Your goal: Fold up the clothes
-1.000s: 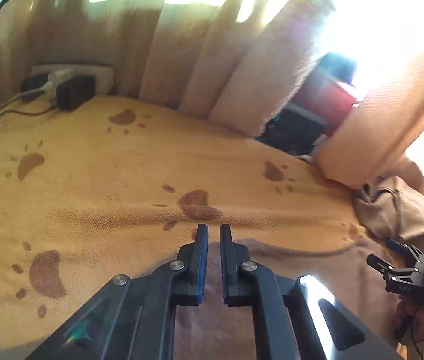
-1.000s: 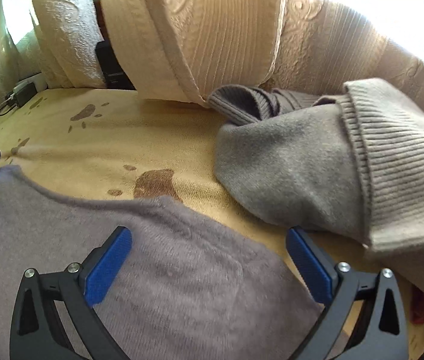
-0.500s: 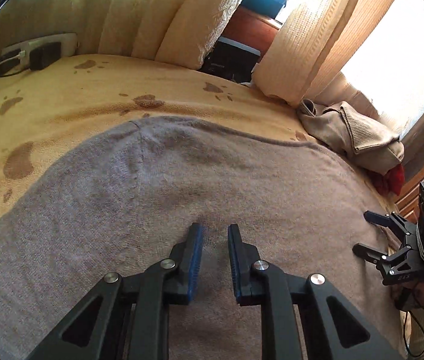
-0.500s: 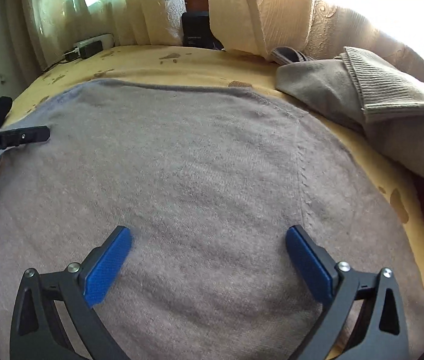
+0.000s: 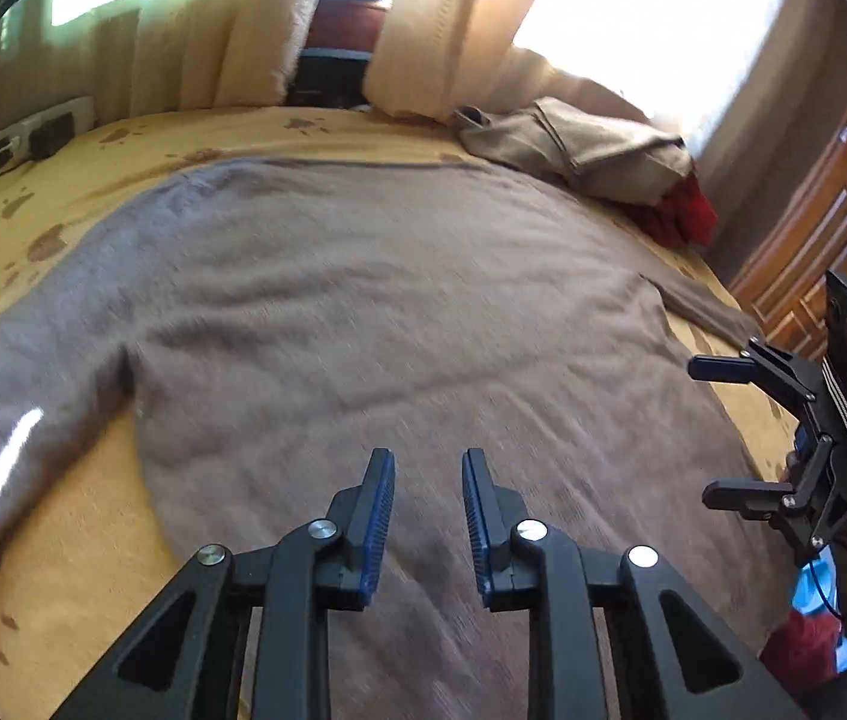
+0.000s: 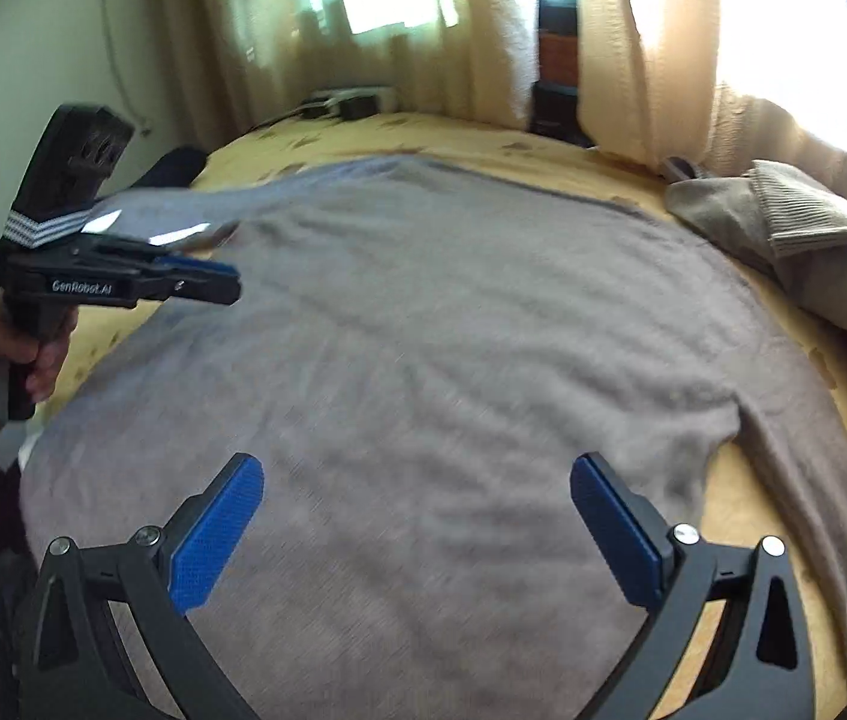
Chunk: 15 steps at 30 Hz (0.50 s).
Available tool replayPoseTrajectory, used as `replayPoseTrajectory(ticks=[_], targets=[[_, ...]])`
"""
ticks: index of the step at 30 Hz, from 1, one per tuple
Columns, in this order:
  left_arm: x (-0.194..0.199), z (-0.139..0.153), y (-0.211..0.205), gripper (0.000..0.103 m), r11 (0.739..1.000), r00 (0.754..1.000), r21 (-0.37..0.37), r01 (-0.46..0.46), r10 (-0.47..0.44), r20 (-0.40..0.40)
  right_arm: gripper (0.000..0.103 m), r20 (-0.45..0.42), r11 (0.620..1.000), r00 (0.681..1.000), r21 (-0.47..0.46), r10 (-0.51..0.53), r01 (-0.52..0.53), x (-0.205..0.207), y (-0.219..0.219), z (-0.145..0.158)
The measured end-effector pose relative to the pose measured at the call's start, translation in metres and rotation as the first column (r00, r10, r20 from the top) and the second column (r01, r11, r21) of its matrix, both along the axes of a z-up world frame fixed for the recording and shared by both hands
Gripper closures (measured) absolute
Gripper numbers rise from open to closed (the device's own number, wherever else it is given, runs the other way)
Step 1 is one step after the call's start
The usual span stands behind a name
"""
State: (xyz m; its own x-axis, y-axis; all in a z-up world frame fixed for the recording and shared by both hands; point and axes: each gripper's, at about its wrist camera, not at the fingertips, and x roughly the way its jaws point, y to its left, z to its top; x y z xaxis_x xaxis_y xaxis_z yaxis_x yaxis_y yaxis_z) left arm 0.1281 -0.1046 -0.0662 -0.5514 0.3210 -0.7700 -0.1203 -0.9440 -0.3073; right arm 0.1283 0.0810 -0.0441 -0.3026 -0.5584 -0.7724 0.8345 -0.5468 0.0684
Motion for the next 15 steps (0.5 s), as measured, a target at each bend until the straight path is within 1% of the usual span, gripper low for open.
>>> replayPoseTrajectory(ticks=[1, 2, 3, 4, 5, 6, 9, 10, 11, 15], targets=[[0.006, -0.008, 0.008, 0.070, 1.000, 1.000, -0.012, 0.018, -0.018, 0.003, 0.000, -0.014, 0.999, 0.999, 0.030, 0.031, -0.031, 0.012, 0.002, -0.006], [0.015, -0.010, 0.011, 0.063, 0.998, 0.999, -0.049, 0.034, -0.036, -0.033, 0.000, -0.030, 0.996, 0.998, 0.060, 0.062, -0.060, 0.024, 0.005, -0.012], [0.023, -0.011, 0.013, 0.061, 0.995, 0.996, -0.087, 0.051, -0.057, -0.066, 0.000, -0.045, 0.992, 0.995, 0.091, 0.093, -0.089, 0.035, 0.007, -0.019], [0.028, -0.012, 0.014, 0.061, 0.990, 0.993, -0.124, 0.070, -0.081, -0.084, 0.000, -0.059, 0.986, 0.990, 0.123, 0.125, -0.117, 0.047, 0.010, -0.025], [0.031, -0.012, 0.011, 0.061, 0.987, 0.993, -0.142, 0.074, -0.087, -0.083, 0.001, -0.013, 0.985, 0.992, 0.118, 0.127, -0.125, 0.049, 0.019, -0.026], [0.034, -0.011, 0.007, 0.061, 0.987, 0.993, -0.148, 0.068, -0.080, -0.083, 0.001, -0.009, 0.986, 0.992, 0.116, 0.124, -0.122, 0.050, 0.030, -0.025], [0.034, -0.008, -0.003, 0.061, 0.990, 0.994, -0.123, 0.064, -0.074, -0.078, 0.001, -0.010, 0.990, 0.995, 0.098, 0.102, -0.101, 0.052, 0.056, -0.022], [0.034, -0.007, -0.003, 0.061, 0.989, 0.994, -0.131, 0.067, -0.078, -0.077, 0.001, -0.010, 0.992, 0.996, 0.090, 0.088, -0.087, 0.052, 0.062, -0.022], [0.035, -0.009, -0.001, 0.061, 0.986, 0.993, -0.150, 0.072, -0.084, -0.077, 0.001, -0.014, 0.993, 0.997, 0.090, 0.076, -0.074, 0.052, 0.064, -0.022], [0.038, -0.011, 0.010, 0.061, 0.963, 0.993, -0.259, 0.081, -0.101, -0.066, 0.000, 0.005, 0.999, 1.000, 0.040, -0.015, 0.015, 0.051, 0.087, -0.016]])
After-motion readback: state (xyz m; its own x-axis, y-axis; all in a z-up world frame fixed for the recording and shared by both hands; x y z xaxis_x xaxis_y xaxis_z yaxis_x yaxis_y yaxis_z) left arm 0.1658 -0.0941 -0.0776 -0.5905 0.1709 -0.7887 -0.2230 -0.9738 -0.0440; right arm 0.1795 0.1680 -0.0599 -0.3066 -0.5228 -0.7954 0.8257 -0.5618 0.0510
